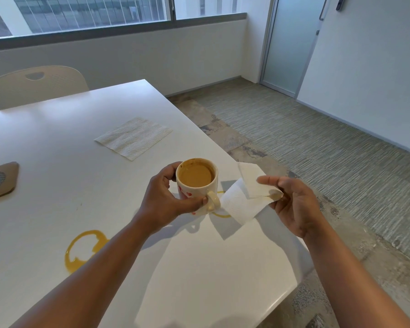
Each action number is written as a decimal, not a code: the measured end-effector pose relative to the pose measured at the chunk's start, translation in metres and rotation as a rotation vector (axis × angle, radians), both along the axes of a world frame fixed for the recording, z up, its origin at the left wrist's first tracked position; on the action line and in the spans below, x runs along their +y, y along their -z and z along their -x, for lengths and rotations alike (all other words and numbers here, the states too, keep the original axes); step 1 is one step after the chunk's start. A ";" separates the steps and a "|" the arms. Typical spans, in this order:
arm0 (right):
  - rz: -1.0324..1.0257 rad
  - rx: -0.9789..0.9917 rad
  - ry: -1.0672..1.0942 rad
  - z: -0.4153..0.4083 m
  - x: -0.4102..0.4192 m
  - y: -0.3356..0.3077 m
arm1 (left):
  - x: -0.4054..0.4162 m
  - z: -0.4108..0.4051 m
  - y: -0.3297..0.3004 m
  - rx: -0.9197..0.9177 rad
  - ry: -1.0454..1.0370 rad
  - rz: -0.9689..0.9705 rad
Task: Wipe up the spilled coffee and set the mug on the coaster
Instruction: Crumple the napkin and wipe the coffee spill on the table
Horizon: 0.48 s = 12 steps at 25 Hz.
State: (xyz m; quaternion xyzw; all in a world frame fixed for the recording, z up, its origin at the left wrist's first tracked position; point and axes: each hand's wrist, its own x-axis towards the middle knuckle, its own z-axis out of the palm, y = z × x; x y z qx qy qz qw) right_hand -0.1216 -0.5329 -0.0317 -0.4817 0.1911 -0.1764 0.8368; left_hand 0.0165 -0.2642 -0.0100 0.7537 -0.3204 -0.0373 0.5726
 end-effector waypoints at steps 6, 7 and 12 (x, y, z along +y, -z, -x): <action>0.738 0.123 0.142 -0.007 0.006 -0.019 | 0.007 -0.003 0.003 0.004 -0.012 0.011; 0.817 0.130 0.178 -0.010 0.008 -0.026 | 0.008 -0.003 0.003 0.005 -0.016 0.008; 1.335 0.098 0.315 -0.030 0.018 -0.047 | 0.013 -0.002 0.000 0.010 -0.030 0.012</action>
